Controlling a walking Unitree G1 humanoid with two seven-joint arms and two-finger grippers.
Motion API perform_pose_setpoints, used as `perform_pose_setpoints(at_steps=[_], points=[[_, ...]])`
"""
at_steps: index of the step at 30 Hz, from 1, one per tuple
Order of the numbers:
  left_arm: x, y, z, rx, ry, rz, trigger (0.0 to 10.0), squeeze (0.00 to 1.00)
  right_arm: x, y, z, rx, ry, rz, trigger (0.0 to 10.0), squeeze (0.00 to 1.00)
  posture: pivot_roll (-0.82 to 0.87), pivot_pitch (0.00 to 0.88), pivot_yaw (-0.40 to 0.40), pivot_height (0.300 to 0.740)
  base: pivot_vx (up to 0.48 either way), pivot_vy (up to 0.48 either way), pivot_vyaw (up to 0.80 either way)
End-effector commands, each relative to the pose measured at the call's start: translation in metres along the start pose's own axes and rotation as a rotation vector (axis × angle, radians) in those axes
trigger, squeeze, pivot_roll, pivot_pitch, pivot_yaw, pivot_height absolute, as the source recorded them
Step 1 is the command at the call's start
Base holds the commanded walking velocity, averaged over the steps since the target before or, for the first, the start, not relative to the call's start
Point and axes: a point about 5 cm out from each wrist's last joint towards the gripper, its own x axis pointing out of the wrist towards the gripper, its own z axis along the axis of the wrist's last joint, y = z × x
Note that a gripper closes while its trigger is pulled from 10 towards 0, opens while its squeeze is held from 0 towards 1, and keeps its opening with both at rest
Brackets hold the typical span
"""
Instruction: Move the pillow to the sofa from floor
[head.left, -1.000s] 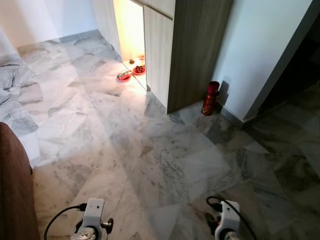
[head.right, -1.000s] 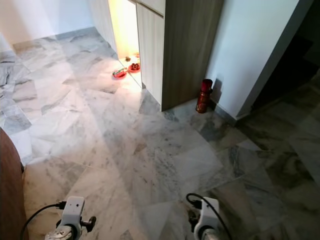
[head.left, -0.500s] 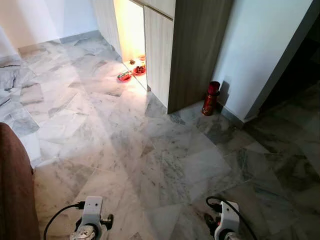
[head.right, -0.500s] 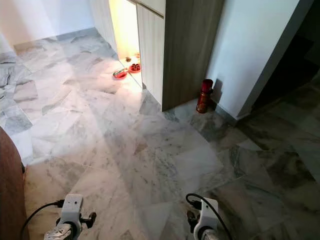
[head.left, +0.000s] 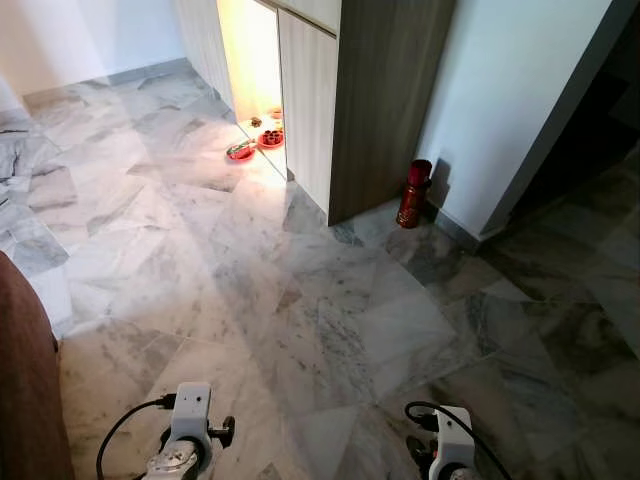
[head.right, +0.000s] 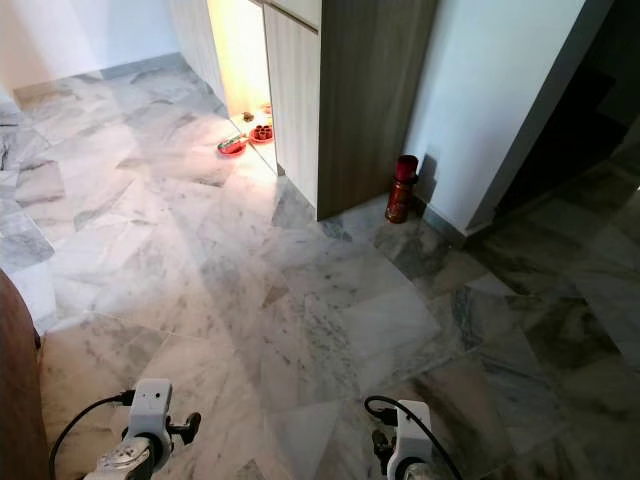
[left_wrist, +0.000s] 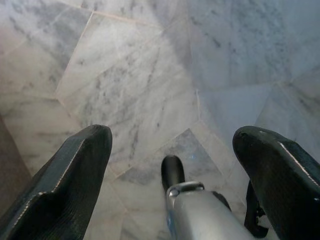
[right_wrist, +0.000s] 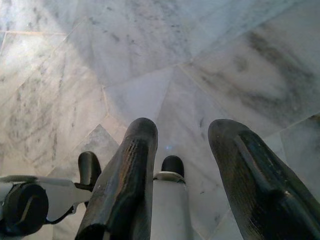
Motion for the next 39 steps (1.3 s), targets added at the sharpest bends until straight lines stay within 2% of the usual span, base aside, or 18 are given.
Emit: perform_pose_setpoints(at_steps=[1,4,20,39], points=[[-0.002,0.003,-0.011,-0.006,0.042,0.010,10.0,0.00,0.001,0.002,0.001,-0.031,0.006,-0.005,10.0,0.00,-0.02,0.077,-0.027,0.719,0.000,0.000,0.00],[-0.003,0.003,-0.011,-0.002,0.042,0.008,10.0,0.00,0.001,0.003,0.001,-0.030,0.006,-0.006,10.0,0.00,-0.02,0.079,-0.023,0.719,0.000,0.000,0.00],[-0.003,0.003,-0.010,0.039,0.036,0.007,10.0,0.00,-0.004,0.001,-0.018,-0.030,0.036,-0.011,10.0,0.00,-0.02,0.065,-0.005,0.719,0.000,0.000,0.80],[-0.003,0.004,-0.012,0.037,0.039,0.014,10.0,0.00,-0.004,-0.002,-0.016,-0.037,0.040,-0.013,10.0,0.00,-0.02,0.068,-0.008,0.719,0.000,0.000,0.80]])
